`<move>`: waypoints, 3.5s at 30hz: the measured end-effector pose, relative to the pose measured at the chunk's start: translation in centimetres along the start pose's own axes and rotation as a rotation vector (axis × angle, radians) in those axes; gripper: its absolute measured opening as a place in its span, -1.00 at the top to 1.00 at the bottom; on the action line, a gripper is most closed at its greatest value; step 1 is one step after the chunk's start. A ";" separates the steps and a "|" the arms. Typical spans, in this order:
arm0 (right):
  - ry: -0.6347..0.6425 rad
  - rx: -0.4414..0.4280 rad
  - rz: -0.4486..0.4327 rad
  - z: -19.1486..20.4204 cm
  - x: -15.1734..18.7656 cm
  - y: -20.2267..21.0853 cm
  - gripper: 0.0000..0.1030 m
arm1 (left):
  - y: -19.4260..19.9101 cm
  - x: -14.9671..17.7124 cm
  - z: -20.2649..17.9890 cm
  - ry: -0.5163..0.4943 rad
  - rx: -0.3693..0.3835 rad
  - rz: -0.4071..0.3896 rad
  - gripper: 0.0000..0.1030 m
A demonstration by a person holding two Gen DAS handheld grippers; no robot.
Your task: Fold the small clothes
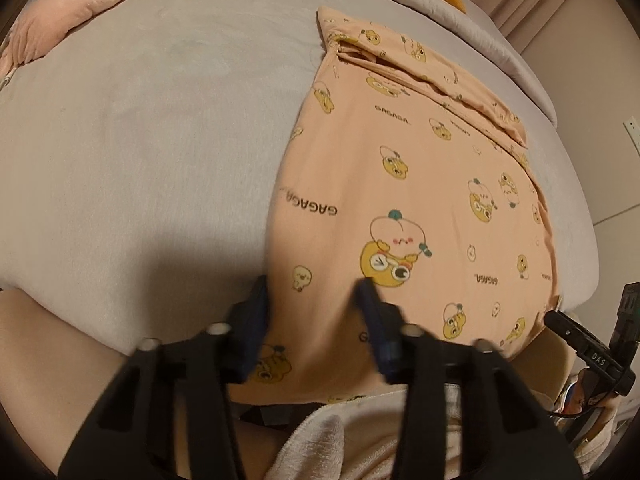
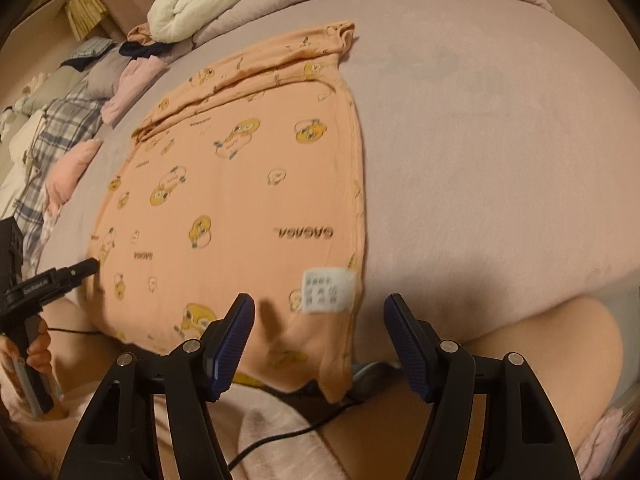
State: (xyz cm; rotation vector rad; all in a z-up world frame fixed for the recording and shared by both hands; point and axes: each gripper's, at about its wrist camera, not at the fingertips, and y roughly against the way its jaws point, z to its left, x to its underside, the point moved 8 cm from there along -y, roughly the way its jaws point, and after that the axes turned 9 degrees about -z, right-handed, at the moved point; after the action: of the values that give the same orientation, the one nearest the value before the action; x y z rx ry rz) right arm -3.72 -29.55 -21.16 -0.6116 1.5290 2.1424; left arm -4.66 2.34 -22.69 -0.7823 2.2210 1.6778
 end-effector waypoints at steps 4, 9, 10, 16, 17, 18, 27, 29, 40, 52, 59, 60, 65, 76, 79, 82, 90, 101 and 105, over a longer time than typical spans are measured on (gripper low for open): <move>0.032 -0.012 0.001 0.9 0.4 -0.3 0.22 | -0.3 0.3 -0.4 0.028 0.037 0.008 0.86; 0.025 -0.045 -0.035 1.3 -0.6 0.2 0.83 | 0.7 -0.3 -1.4 0.013 0.037 -0.021 0.89; 0.014 -0.062 -0.049 1.5 -1.0 0.5 0.83 | 0.9 -0.5 -1.4 0.017 0.039 -0.032 0.89; 0.022 -0.100 -0.140 3.0 -4.1 2.2 0.84 | 2.6 -2.3 -2.9 -0.004 0.069 -0.094 0.89; 0.022 -0.105 -0.156 3.2 -4.7 2.3 0.84 | 2.9 -2.8 -3.2 -0.011 0.074 -0.108 0.89; 0.022 -0.110 -0.171 3.3 -5.3 2.5 0.84 | 3.2 -3.3 -3.6 -0.020 0.077 -0.122 0.89; 0.023 -0.073 -0.273 3.1 -10.9 2.4 0.84 | 3.1 -8.2 -4.7 -0.045 0.086 -0.195 0.89; 0.013 -0.061 -0.276 2.8 -11.6 1.8 0.84 | 2.4 -9.1 -4.6 -0.036 0.079 -0.192 0.89; -0.028 0.009 -0.204 1.1 -13.9 -3.7 0.84 | -4.0 -10.7 -2.6 -0.031 -0.042 -0.107 0.88; -0.021 0.053 -0.141 -0.3 -13.1 -5.0 0.84 | -4.5 -10.6 -2.0 -0.021 -0.005 -0.074 0.81; -0.006 0.050 -0.187 -0.4 -12.6 -1.5 0.03 | -1.7 -9.5 -1.9 -0.013 0.031 -0.084 0.23; -0.004 0.046 -0.183 -0.4 -12.4 -1.2 0.03 | -1.6 -9.1 -1.8 -0.011 0.035 -0.073 0.22; 0.030 0.028 -0.127 0.1 -10.1 -1.2 0.03 | -1.9 -7.1 -0.8 -0.013 -0.004 -0.034 0.18; -0.013 0.029 -0.086 -0.5 -8.0 -2.3 0.04 | -2.5 -4.8 -2.1 -0.004 0.075 0.014 0.69; 0.013 0.026 -0.086 -0.1 -7.9 -2.2 0.80 | -2.4 -4.6 -2.5 0.002 0.082 0.016 0.86; 0.034 0.016 -0.104 0.3 -8.1 -1.7 0.88 | -1.4 -5.1 -3.0 0.003 0.108 -0.003 0.88; -0.003 -0.127 -0.197 2.3 -11.2 0.7 0.88 | 1.3 -9.0 -4.9 0.018 0.211 -0.092 0.88; -0.041 -0.186 -0.294 3.7 -16.6 0.6 0.89 | 1.8 -16.4 -5.6 0.075 0.254 -0.190 0.89; -0.070 -0.198 -0.325 3.5 -18.3 0.2 0.89 | 1.1 -19.0 -5.7 0.102 0.276 -0.202 0.89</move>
State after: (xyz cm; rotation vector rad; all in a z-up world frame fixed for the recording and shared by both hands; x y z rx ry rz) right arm 10.60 -27.95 -9.26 -0.7834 1.1010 2.0501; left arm 11.09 2.25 -10.57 -0.9980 2.2860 1.2328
